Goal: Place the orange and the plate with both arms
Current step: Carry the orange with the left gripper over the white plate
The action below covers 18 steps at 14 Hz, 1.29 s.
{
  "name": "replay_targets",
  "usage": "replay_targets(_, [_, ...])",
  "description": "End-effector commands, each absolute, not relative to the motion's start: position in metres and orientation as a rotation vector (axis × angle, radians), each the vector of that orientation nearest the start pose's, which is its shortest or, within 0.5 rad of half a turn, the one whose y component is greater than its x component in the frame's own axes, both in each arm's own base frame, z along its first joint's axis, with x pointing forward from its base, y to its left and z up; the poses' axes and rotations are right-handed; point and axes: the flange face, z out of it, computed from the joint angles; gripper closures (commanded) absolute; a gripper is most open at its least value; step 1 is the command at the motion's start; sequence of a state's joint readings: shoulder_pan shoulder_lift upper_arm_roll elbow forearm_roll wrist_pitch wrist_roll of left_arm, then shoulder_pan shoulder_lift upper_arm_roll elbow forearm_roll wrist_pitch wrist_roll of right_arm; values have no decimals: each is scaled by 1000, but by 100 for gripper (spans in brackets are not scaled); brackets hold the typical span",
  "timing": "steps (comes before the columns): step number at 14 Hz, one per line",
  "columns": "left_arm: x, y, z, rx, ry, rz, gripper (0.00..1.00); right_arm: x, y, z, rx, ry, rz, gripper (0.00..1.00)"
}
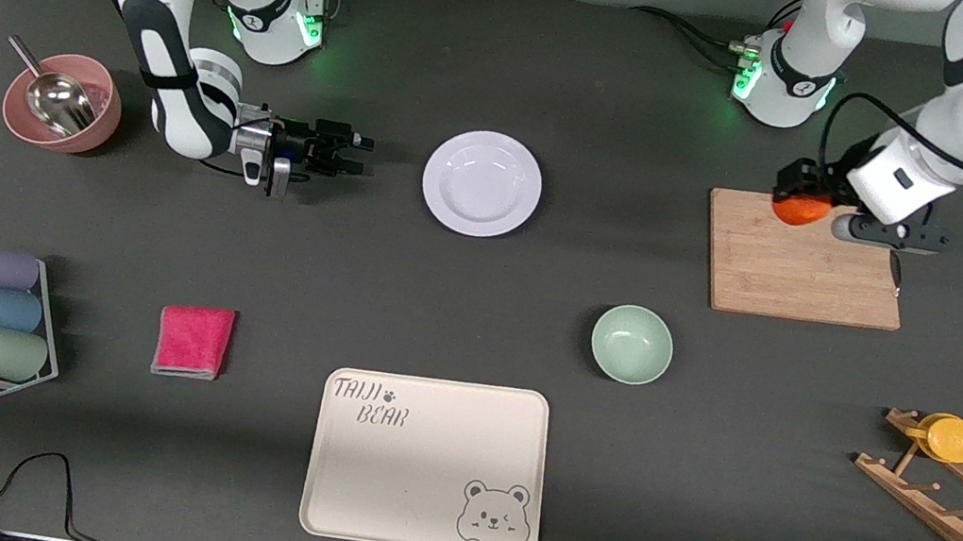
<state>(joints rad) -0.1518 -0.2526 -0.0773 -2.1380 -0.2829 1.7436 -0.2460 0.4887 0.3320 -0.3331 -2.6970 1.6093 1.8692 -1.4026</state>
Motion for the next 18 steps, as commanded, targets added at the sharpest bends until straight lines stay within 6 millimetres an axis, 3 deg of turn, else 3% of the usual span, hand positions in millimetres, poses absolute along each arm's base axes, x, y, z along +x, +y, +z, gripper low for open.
replay_targets(1, [424,-234,522,-3329,-375,337,100,316,110,113,-1962,-70,49,0])
replay_targets(4, [378,-345,520,-3322,-528,221,100,317,110,111,-1964,-70,53,0])
replay_targets(6, [341,-419,499,-3351,-625,151,100,317,109,110,-1965,-64,55,0])
replay_targets(7, [329,-444,486,-3362,-679,111,100,316,108,108,-1968,-61,60,0])
replay_targets(10, [310,-481,430,-3281,-602,-5,100,317,109,107,-1968,-61,61,25])
replay_targets(13, [302,-502,380,-3245,-595,-68,100,317,109,107,-1968,-61,61,50])
replay_targets(16, [298,-518,326,-3238,-468,-94,100,317,109,107,-1968,-61,61,53])
replay_targets(18, [293,-541,299,-3237,-411,-57,100,317,109,107,-1967,-62,59,56])
